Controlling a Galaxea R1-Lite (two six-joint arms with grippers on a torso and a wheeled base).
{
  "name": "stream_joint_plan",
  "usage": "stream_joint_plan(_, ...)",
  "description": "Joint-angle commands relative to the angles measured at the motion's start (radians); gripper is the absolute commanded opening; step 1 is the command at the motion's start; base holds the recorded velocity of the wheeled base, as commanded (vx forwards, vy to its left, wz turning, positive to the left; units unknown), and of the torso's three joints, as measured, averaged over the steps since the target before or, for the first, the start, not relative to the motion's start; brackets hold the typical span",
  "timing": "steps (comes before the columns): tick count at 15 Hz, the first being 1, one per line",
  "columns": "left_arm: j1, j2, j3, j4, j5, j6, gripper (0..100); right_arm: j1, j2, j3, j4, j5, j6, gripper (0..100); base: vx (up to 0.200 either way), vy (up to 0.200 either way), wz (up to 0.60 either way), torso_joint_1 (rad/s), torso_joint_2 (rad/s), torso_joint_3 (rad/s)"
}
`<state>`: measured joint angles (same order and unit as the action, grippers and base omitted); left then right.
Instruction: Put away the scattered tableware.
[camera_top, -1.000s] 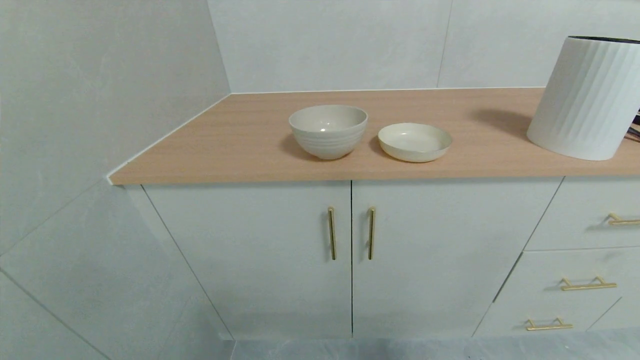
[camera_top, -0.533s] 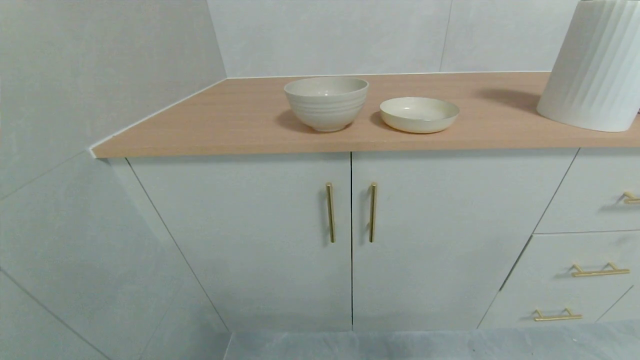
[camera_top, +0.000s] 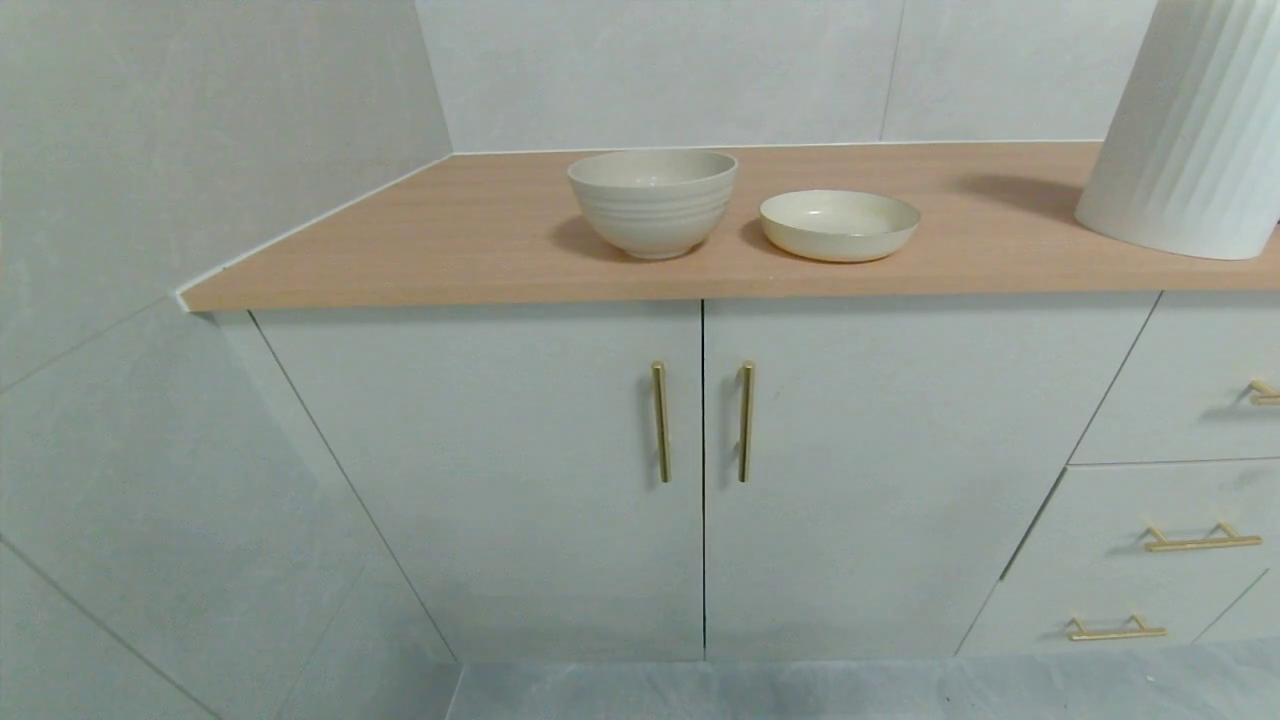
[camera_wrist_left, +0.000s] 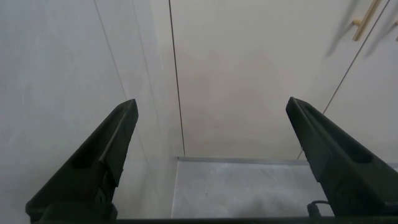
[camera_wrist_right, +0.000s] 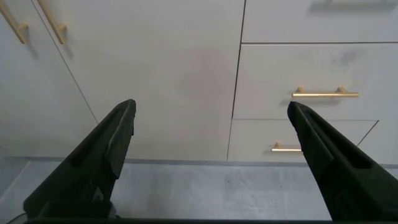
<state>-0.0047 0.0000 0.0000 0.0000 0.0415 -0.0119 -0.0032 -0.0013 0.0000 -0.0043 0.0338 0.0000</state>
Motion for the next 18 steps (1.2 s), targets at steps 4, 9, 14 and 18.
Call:
stream_joint_plan(4, 0.0, 0.0, 0.0, 0.0, 0.0, 0.0, 100, 0.014, 0.092, -0.166, -0.002, 0.204, 0.072, 100, 0.0, 0.0, 0.0, 0.0, 0.0, 0.0)
stream_joint_plan(9, 0.0, 0.0, 0.0, 0.0, 0.0, 0.0, 100, 0.043, 0.511, -0.253, -0.002, 0.48, 0.072, 100, 0.0, 0.0, 0.0, 0.0, 0.0, 0.0)
stream_joint_plan(14, 0.0, 0.0, 0.0, 0.0, 0.001, 0.0, 100, 0.358, 0.879, -0.316, -0.128, 0.405, 0.078, 100, 0.0, 0.0, 0.0, 0.0, 0.0, 0.0)
stream_joint_plan(18, 0.0, 0.0, 0.0, 0.0, 0.001, 0.0, 100, 0.509, 1.29, -0.348, -0.5, 0.356, 0.071, 100, 0.0, 0.0, 0.0, 0.0, 0.0, 0.0)
